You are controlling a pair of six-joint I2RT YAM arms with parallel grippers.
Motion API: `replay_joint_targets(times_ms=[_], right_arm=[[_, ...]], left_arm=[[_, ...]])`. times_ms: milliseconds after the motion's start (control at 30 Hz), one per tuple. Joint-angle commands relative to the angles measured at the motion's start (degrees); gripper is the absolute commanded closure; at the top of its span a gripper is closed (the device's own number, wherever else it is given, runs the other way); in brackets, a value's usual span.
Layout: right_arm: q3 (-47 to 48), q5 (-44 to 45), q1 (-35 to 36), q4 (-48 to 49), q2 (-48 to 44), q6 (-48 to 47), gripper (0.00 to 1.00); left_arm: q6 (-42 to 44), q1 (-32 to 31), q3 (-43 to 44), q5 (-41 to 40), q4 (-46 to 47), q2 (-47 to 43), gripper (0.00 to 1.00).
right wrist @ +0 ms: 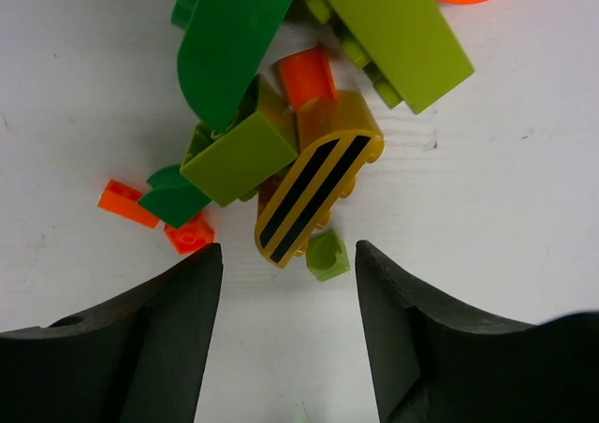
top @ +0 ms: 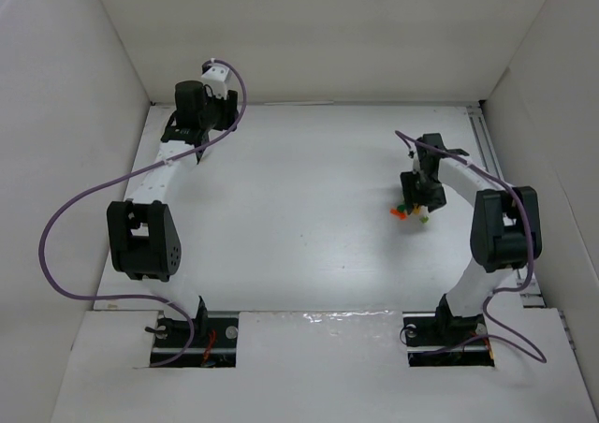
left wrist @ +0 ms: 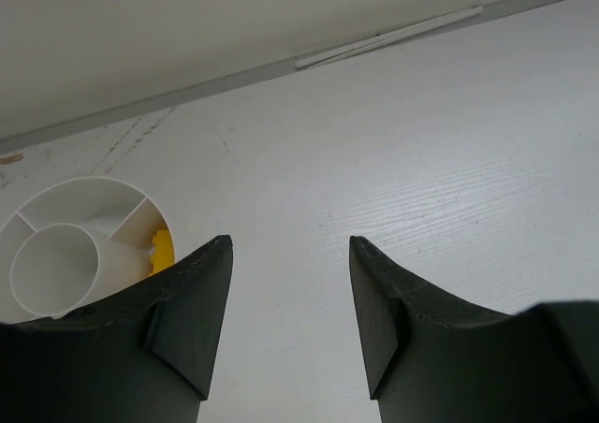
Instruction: Sort the legos into containers by color
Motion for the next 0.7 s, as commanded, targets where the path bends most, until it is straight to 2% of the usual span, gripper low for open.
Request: replay_joint_targets(times_ms=[0,333,500,600,667], right_arm=[[2.5,3.1,0.6,3.4,0.4,1.7,0.37],[3.0,4.1,-1.0,4.5,2.7,1.2,0.55],[3.0,4.1,-1.5,4.5,2.7,0.1,0.76],[3.0,2.6,-2.1,4.0,0.1,-0.6,0.84],[1.9,0.8,-2.6,4.0,-2.3,-2.5,0.87]], left_arm=[[0.1,0.0,0.7,-0.5,2.0,-3.4,0.5],[0.1,0.0,2.3,-1.1,2.0,-1.2,0.5],[0.1,0.0,2.8,-1.1,2.0,-0.2,0.5],[-1.8,0.7,3.3,1.7,1.3,0.4,0.5],[-4.5,3.2,3.3,8.3,1.3,0.4,0.5]])
